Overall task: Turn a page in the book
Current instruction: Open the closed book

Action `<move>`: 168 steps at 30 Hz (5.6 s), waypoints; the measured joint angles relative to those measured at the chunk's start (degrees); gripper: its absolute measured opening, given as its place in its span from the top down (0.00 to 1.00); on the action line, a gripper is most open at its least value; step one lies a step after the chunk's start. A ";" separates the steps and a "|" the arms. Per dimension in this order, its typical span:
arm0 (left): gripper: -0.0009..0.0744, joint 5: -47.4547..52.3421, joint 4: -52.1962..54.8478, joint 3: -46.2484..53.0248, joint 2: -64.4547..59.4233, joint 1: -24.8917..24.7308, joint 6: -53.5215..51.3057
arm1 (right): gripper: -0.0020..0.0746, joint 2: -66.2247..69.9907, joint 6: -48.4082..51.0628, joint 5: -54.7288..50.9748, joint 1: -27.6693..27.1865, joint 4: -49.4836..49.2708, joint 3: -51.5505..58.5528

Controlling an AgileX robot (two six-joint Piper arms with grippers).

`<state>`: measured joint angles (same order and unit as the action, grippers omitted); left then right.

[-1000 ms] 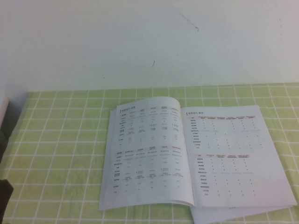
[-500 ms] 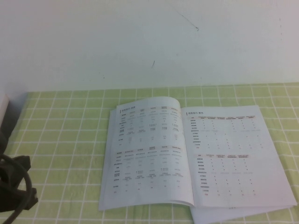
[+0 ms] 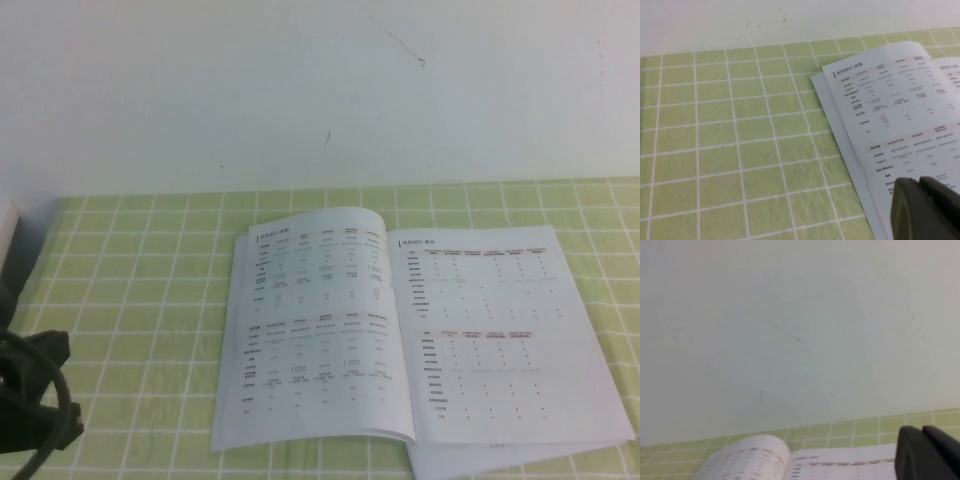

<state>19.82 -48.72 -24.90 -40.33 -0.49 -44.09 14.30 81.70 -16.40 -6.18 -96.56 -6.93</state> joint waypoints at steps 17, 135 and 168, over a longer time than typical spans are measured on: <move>0.99 9.87 -4.86 -10.39 -14.79 0.00 -9.59 | 0.98 20.14 10.43 -3.38 0.00 21.19 -14.83; 0.99 7.65 -14.56 -44.61 -75.78 -22.69 -14.84 | 0.40 91.16 -59.89 -10.76 10.78 76.34 -47.99; 0.99 7.69 -14.50 -44.61 -75.78 -22.56 -15.11 | 0.40 89.49 -53.13 -9.65 10.36 69.91 -47.99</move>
<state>27.50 -63.23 -69.51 -116.11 -23.05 -59.21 103.79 28.57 -26.05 4.18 -26.65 -54.92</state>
